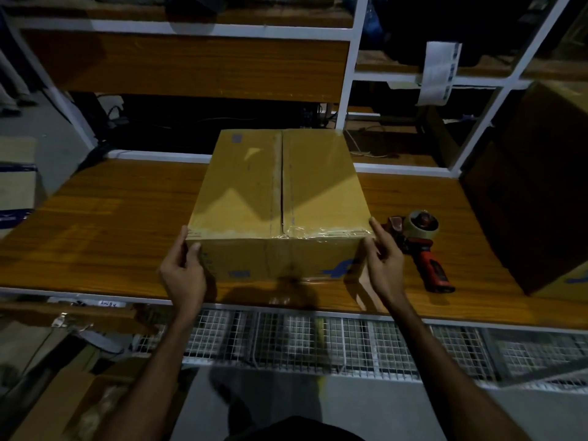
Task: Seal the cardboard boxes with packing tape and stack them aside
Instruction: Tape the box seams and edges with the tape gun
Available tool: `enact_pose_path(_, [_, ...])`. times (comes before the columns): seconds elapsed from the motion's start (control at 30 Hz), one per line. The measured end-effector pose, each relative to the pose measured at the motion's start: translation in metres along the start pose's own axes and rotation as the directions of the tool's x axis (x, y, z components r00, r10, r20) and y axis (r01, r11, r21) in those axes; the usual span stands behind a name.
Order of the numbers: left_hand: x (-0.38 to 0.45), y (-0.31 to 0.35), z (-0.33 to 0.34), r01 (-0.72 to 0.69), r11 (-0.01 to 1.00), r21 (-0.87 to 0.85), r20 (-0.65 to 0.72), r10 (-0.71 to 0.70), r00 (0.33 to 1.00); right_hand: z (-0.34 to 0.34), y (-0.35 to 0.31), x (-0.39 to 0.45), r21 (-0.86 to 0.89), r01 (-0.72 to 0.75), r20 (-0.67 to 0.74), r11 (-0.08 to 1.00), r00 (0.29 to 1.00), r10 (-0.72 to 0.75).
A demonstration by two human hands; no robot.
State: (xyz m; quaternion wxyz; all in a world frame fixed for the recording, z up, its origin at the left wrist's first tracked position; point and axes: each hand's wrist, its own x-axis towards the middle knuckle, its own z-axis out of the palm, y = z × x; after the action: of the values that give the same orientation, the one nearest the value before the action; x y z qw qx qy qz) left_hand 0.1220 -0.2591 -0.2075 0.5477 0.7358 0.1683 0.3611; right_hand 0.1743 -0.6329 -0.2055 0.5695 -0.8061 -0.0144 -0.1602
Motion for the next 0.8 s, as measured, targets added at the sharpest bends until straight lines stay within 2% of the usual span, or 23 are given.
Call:
enact_pose_path(0.1, [-0.004,0.004,0.005,0.040,0.998,-0.039,-0.019,-0.041,0.999,0.020,0.002,-0.008,0.027,-0.014,-0.126,1.000,0.992,0.017])
enact_pose_path(0.2, [-0.005,0.009,0.005,0.055,0.998,-0.030,-0.012,-0.056,0.998,0.029,0.007,-0.009,-0.039,-0.022,-0.207,0.999,0.978,0.013])
enact_pose_path(0.33, [-0.005,0.010,0.006,0.106,0.994,0.016,-0.023,-0.106,0.994,0.042,0.011,-0.021,-0.137,-0.029,-0.176,0.990,0.984,0.005])
enact_pose_path(0.5, [0.001,0.006,0.008,0.190,0.981,0.030,-0.020,-0.189,0.982,0.061,-0.002,-0.042,-0.228,-0.178,-0.229,0.957,0.965,0.125])
enact_pose_path(0.6, [0.008,-0.008,0.006,0.193,0.980,0.043,0.016,-0.194,0.981,0.059,0.005,-0.041,-0.297,-0.216,-0.159,0.930,0.972,0.175])
enact_pose_path(0.67, [0.008,-0.012,0.001,0.130,0.988,0.082,0.059,-0.135,0.989,0.052,0.000,-0.043,-0.294,-0.182,-0.162,0.938,0.977,0.139])
enact_pose_path(0.7, [0.006,-0.011,-0.001,0.059,0.991,0.123,0.059,-0.067,0.996,0.048,-0.009,-0.043,-0.297,-0.160,-0.208,0.941,0.973,0.100])
enact_pose_path(0.77, [0.005,-0.001,-0.001,-0.228,0.945,0.235,0.092,0.212,0.973,0.049,-0.028,-0.038,-0.393,-0.030,-0.280,0.919,0.956,-0.089])
enact_pose_path(0.8, [0.006,0.007,0.005,-0.417,0.866,0.276,0.168,0.384,0.908,0.052,-0.039,-0.032,-0.484,0.074,-0.241,0.872,0.947,-0.214])
